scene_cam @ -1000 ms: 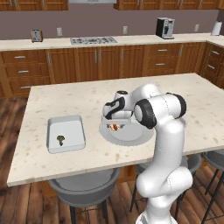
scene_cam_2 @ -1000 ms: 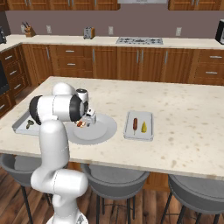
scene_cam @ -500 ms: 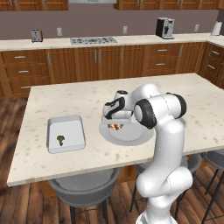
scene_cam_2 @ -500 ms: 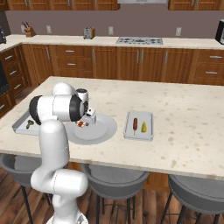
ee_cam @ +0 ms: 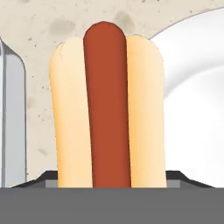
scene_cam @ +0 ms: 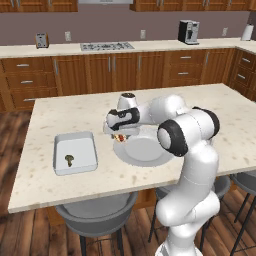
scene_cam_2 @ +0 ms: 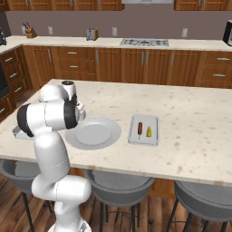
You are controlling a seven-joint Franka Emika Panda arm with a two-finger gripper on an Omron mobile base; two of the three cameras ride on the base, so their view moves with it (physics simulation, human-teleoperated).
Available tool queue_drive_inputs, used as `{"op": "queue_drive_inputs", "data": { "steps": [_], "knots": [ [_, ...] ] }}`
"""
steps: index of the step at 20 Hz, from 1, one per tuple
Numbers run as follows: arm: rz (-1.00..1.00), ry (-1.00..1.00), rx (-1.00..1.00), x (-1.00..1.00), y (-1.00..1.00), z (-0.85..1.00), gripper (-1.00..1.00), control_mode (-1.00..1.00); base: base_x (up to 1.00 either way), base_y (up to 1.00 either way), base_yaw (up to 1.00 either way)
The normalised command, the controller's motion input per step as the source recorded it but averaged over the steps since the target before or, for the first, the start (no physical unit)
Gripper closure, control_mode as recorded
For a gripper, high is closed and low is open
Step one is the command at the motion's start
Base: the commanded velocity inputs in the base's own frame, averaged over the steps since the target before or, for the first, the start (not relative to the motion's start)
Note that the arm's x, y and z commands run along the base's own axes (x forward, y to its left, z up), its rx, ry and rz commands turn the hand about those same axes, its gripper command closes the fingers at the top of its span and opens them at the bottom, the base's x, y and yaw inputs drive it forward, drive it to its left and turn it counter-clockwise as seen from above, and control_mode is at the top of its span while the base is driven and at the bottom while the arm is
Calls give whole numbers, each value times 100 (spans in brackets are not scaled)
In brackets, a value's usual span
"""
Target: Place one cooked food and one vegetable from the large plate to each tupperware container.
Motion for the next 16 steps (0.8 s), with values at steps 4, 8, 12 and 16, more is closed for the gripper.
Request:
{"op": "queue_drive_inputs", "data": {
  "steps": [4,8,12,16],
  "knots": [
    [0,0,-7,-54,100,74,100,-100,0,0,0],
    [-2,1,-11,-55,100,46,100,-100,0,0,0],
    [-17,17,-11,-36,89,1,100,-100,0,0,0],
    [-33,19,-2,-2,66,-8,100,-100,0,0,0]
  ]
}}
